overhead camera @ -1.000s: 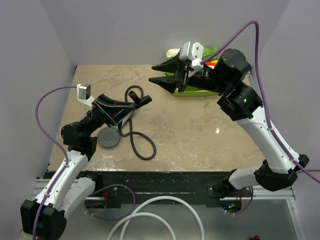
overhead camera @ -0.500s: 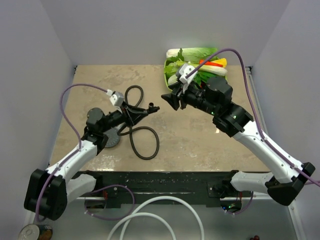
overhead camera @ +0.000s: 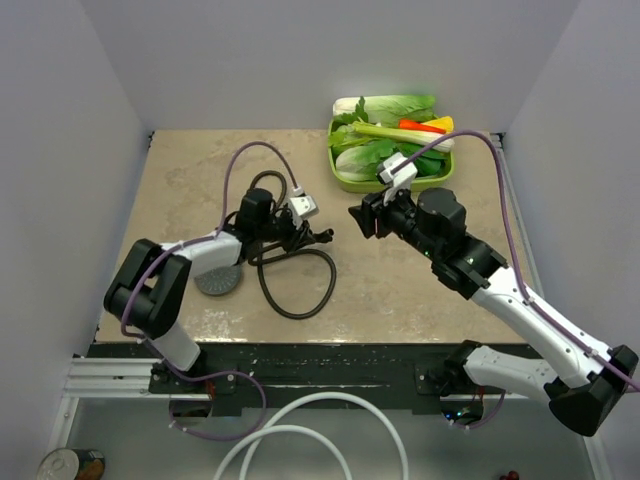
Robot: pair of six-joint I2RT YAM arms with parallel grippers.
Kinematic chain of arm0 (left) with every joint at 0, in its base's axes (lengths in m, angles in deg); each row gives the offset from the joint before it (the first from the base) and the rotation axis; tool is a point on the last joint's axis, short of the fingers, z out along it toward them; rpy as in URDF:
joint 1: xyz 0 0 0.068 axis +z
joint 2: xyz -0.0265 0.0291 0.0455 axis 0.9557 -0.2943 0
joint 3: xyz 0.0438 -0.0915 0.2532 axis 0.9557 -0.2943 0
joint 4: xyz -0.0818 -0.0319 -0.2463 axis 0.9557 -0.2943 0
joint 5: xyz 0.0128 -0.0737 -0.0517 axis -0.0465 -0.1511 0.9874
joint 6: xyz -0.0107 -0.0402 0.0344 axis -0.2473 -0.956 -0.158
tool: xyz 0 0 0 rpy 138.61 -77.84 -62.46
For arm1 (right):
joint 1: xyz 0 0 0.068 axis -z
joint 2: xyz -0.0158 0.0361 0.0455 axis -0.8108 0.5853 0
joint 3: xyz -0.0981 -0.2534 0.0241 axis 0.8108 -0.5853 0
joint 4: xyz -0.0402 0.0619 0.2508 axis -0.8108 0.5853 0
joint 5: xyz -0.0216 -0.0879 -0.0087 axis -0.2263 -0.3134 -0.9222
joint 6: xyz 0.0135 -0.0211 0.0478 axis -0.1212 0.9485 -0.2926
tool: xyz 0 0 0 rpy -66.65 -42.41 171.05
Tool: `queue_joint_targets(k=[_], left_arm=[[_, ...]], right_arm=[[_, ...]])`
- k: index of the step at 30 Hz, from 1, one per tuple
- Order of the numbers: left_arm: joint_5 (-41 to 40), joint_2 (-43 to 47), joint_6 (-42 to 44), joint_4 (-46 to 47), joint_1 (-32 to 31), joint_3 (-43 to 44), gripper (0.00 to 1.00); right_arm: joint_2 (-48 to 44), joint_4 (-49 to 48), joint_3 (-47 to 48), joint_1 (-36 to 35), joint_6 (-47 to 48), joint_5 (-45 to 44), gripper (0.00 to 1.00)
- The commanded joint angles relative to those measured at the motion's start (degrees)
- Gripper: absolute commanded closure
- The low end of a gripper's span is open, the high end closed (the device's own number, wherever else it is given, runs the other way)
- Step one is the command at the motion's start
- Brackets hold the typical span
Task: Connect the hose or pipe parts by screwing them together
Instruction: Place the pipeline at the center of the board, then reset both arms
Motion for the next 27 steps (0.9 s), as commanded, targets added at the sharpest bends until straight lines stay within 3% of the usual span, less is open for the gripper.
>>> queue_joint_targets(k=[1,3,7,10,11,12,15,19,20,21,23,27], left_arm=[[-7.23,-4.51,8.81,-7.12,-2.07,8.92,1.0],[-10.75,-7.14,7.5,-10.02,-2.69,10.42,1.0],[-12.7,-9.27,4.6,-14.6,-3.84,12.37,0.77],[-11.65,-7.78,3.19,-15.39,-3.84,11.05,0.42],[-10.42,-6.56,2.83,-16.0,-3.84,10.87,0.13],[-9.72,-5.76,2.48,-16.44,-3.84,10.52,0.01],[-8.74,-1.98,0.12,-21.97,-3.75,11.22,0.01],[-7.95,1.45,-2.18,-32.69,-1.74,19.37,0.01],[-7.86,1.89,-2.44,-37.93,-0.95,21.66,0.01],[-7.78,1.81,-3.49,-40.51,1.24,26.81,0.01],[-5.51,1.55,-5.07,-47.6,4.67,32.11,0.01],[0.48,1.89,-8.59,-56.43,17.39,43.02,0.01]], right_arm=[[-1.35,-4.59,-6.04,1.53,-5.88,-1.47,0.48],[-1.17,-5.38,-7.19,2.06,-6.76,-0.42,0.48],[-0.73,-5.38,-7.82,3.37,-7.2,0.73,0.48],[-0.56,-4.33,-7.03,3.82,-6.94,0.82,0.48],[-0.47,-4.07,-6.85,3.99,-7.11,0.82,0.48],[-0.29,-3.54,-6.59,4.17,-7.46,0.99,0.47],[0.58,-1.61,-5.18,4.52,-8.16,0.82,0.44],[1.55,0.59,-2.81,4.7,-9.22,1.08,0.28],[2.08,0.94,-2.46,4.78,-9.57,1.51,0.1],[2.17,1.73,-2.02,4.87,-9.75,1.52,0.01],[2.78,2.52,-0.87,4.78,-11.41,2.66,0.01],[2.7,2.88,0.1,4.87,-15.8,1.78,0.01]])
